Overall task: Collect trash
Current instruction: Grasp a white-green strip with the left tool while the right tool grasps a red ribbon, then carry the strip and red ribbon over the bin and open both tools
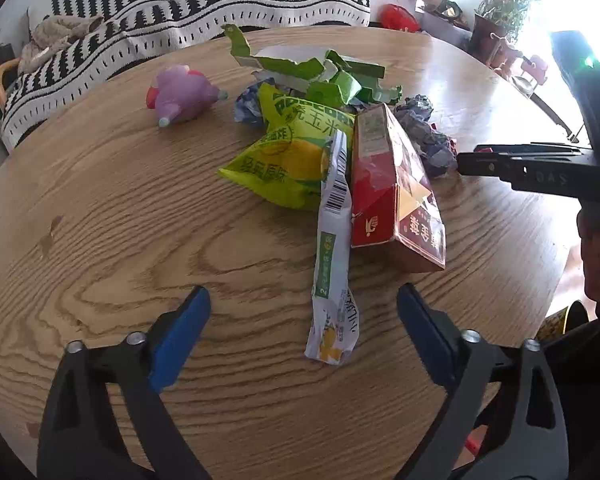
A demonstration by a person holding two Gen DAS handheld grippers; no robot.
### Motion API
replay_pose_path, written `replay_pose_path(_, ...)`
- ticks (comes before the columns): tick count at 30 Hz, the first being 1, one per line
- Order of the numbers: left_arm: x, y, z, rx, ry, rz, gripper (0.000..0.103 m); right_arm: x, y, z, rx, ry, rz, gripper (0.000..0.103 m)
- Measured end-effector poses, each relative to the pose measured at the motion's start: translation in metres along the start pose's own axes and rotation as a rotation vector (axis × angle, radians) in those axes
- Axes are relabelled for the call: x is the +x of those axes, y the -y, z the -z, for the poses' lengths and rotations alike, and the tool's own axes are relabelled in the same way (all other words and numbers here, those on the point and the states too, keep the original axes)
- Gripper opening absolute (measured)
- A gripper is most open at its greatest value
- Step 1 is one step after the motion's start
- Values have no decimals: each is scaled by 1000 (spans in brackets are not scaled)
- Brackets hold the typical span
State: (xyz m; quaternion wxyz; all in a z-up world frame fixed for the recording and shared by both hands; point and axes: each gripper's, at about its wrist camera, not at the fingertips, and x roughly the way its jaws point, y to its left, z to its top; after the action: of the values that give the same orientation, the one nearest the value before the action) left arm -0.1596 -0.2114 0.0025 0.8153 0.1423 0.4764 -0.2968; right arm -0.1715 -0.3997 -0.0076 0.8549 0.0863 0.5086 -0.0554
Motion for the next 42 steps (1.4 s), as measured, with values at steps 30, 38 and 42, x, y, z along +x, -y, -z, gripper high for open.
replay_pose_path(30, -83, 45, -26, 24, 138, 29, 14, -176, 66, 55, 68, 271, 70, 15)
replay_pose_path(38, -113, 215, -58, 236, 193, 232, 14, -283, 164, 173, 205, 312, 251, 15)
replay_pose_path(42, -118, 335, -48, 387, 173, 380, 14, -319, 215, 249, 332, 302, 328, 15)
